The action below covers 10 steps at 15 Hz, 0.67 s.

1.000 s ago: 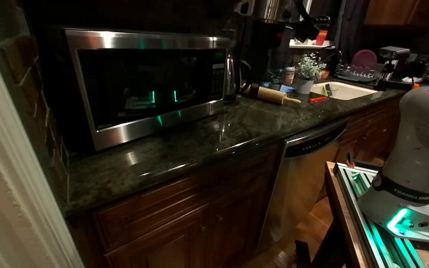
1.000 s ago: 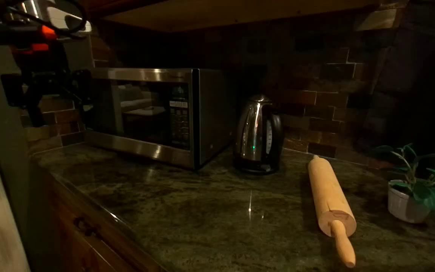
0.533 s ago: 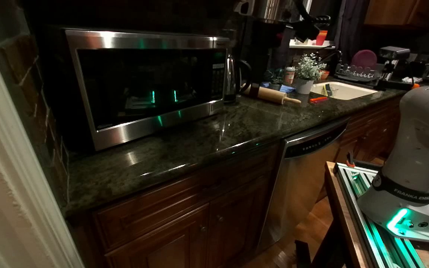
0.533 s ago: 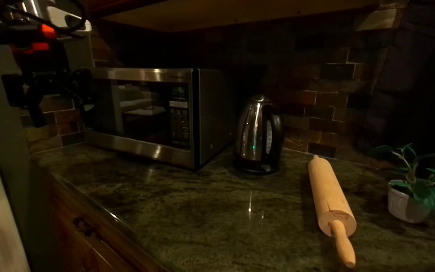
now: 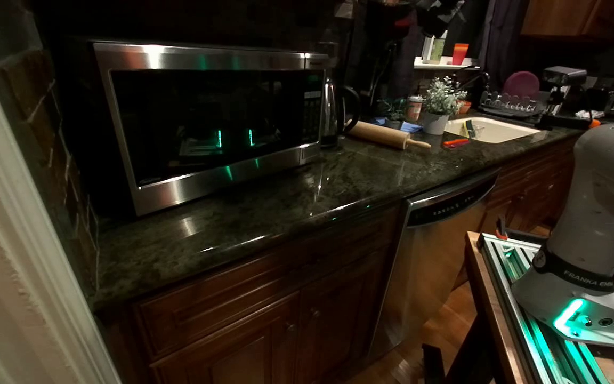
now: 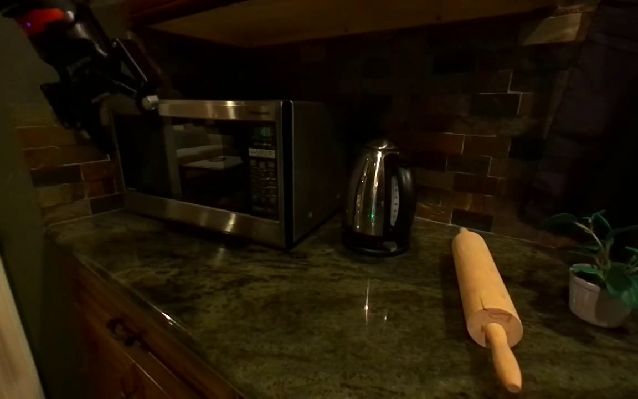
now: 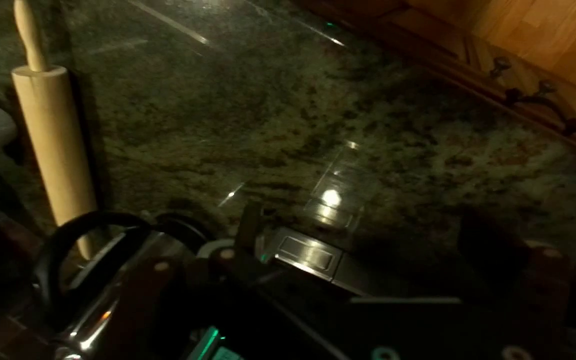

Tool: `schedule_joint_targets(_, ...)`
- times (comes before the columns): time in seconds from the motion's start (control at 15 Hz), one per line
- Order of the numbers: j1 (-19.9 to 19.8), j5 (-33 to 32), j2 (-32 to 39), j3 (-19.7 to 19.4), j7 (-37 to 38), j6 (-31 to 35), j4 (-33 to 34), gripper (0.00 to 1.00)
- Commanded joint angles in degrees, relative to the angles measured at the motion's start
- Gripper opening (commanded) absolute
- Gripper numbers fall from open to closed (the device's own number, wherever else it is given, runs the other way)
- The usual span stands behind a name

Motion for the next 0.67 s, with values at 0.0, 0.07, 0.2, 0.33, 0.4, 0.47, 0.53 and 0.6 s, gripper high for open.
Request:
schedule_joint_targets(0.0, -2.0, -4.1, 0.8, 1.0, 8.4, -6.3, 5.1, 1.00)
schedule_joint_targets(0.07, -2.4, -4.8, 1.0, 0.9, 10.3, -8.2, 6.9, 1.00)
schedule_joint_targets(0.2, -2.9, -5.8, 1.2, 0.5, 14.7, -10.2, 10.2, 1.00)
schedule_joint_targets(0.33, -3.5, -7.5, 1.7, 0.7, 19.2, -11.5, 13.4, 1.00)
schedule_joint_targets(0.4, -3.8, -8.6, 2.0, 0.8, 21.6, -12.2, 14.9, 1.00)
schedule_joint_targets(0.47, -3.9, -9.7, 2.4, 1.0, 23.9, -12.9, 16.6, 1.00)
schedule_joint_targets(0.53, -4.0, -10.9, 2.7, 1.2, 26.3, -13.1, 18.1, 1.00)
schedule_joint_targets(0.6, -4.1, -12.3, 3.0, 1.2, 28.6, -12.6, 19.5, 1.00)
